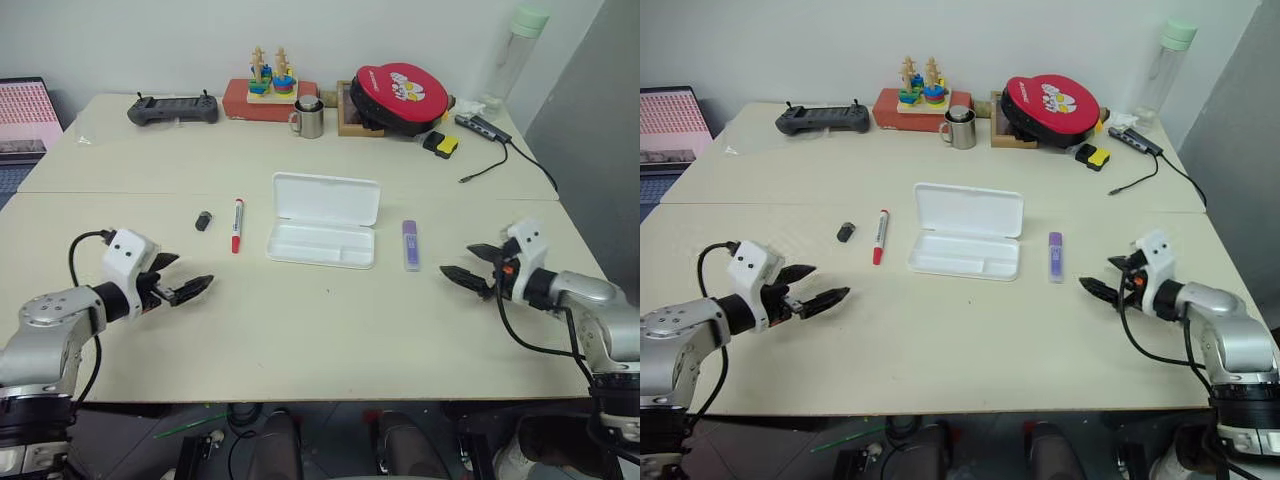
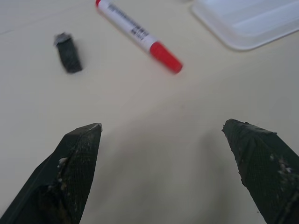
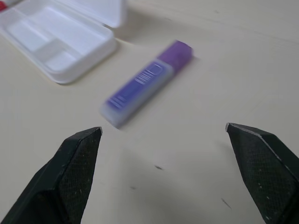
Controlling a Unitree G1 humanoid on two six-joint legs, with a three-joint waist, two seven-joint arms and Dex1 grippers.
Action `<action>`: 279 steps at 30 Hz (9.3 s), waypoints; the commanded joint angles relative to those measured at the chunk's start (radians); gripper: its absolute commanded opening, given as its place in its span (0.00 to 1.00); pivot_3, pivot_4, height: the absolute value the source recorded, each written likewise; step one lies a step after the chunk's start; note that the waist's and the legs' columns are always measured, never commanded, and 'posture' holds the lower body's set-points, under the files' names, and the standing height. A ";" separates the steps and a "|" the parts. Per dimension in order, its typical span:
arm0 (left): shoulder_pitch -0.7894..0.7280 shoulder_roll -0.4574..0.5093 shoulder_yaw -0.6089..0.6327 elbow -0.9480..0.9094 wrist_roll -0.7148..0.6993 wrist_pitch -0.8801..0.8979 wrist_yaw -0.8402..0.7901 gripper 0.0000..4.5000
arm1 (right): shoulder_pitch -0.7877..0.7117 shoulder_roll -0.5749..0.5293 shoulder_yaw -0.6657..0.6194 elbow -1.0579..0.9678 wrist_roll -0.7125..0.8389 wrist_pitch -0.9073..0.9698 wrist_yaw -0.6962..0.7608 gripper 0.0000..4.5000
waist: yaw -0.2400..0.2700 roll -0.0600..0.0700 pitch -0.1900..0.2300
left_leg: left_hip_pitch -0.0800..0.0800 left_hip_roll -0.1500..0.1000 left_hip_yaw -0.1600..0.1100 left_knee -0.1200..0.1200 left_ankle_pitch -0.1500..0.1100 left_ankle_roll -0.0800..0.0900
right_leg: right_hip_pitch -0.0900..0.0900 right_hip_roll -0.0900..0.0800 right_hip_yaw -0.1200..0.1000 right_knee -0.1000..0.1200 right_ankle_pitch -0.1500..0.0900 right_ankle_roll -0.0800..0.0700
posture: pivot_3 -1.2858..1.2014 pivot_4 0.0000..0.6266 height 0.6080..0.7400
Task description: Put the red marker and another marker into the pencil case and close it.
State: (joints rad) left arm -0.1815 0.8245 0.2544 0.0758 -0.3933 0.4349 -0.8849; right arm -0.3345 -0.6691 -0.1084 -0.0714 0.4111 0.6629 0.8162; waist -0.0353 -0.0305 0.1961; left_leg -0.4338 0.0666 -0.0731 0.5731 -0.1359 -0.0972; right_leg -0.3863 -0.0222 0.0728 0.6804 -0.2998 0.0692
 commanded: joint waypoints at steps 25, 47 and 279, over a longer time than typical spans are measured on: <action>-0.104 -0.105 -0.070 -0.317 -0.224 0.112 -0.062 1.00 | -0.522 0.314 0.552 0.469 -0.324 -0.121 0.137 0.73 | -0.008 0.000 0.000 | 0.000 0.000 -0.001 0.001 0.000 0.000 | 0.001 0.001 -0.001 0.000 0.003 -0.003 | 0.52 0.24 1.00; -0.140 -0.135 -0.080 -0.253 -0.204 0.115 -0.045 1.00 | -0.459 0.270 0.540 0.302 -0.349 -0.181 0.225 0.00 | -0.012 0.000 0.000 | 0.000 0.000 -0.001 0.001 0.000 0.000 | 0.000 0.001 -0.001 0.001 0.003 -0.004 | 0.52 0.24 1.00; -0.290 -0.112 -0.061 0.164 0.075 0.147 0.265 1.00 | -0.476 0.483 0.325 -0.116 -0.098 0.050 -0.081 0.98 | -0.013 0.001 0.000 | -0.002 0.002 -0.003 0.000 0.000 -0.001 | -0.002 0.003 -0.003 0.002 0.001 -0.003 | 0.52 0.24 1.00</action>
State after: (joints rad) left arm -0.4292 0.7286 0.2181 0.1786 -0.3613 0.6300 -0.6443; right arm -0.8051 -0.2087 0.2703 -0.1545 0.3070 0.7369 0.8014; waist -0.0481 -0.0299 0.1959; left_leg -0.4356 0.0686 -0.0762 0.5731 -0.1355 -0.0978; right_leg -0.3880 -0.0192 0.0701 0.6815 -0.2985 0.0660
